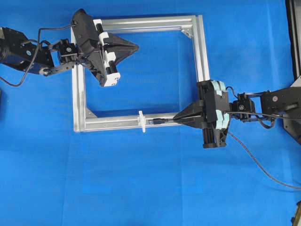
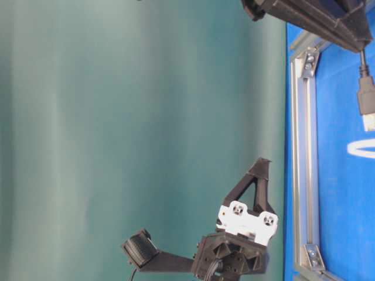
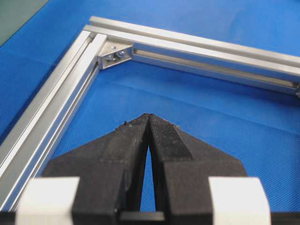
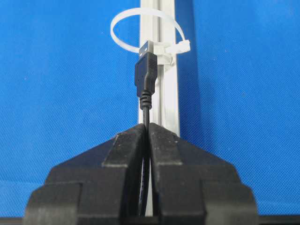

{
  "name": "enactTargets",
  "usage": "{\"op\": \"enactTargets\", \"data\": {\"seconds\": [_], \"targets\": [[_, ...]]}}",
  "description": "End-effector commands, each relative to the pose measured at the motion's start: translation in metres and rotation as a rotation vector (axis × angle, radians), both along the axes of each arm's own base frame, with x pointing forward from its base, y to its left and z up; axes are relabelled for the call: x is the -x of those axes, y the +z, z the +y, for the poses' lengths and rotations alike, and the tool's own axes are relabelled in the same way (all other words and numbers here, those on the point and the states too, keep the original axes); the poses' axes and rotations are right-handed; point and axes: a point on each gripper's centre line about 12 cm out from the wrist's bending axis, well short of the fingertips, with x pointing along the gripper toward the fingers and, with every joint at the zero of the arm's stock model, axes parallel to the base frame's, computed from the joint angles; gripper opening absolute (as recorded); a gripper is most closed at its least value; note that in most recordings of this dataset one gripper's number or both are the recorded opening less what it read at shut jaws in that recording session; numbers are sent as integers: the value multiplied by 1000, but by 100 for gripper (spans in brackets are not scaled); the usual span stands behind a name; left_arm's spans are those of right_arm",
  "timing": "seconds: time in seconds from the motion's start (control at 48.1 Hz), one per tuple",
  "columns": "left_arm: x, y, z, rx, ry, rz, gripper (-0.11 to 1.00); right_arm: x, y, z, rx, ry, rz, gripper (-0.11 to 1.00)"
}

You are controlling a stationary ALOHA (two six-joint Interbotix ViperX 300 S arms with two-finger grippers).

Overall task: Insert the wire through the string loop located in the center.
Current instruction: 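Push the plug leftward through the zip-tie loop with the right gripper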

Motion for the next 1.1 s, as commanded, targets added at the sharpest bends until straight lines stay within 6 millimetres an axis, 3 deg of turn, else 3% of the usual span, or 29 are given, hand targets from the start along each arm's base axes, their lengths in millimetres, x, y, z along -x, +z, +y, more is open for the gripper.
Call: {"op": "enactTargets", "data": {"seconds": [0.0, 0.27, 0.79, 1.082], "targets": [[-2, 16, 0, -15, -4, -47, 0, -3, 10, 0, -3, -3, -40, -2], [-2, 16, 0, -15, -4, -47, 0, -15, 10, 1, -5, -4, -59, -2], [-2, 16, 0, -15, -4, -47, 0, -65, 10, 5, -6, -4, -87, -2], [-2, 16, 0, -16, -4, -48, 0, -69, 8, 6, -6, -3, -86, -2]]}}
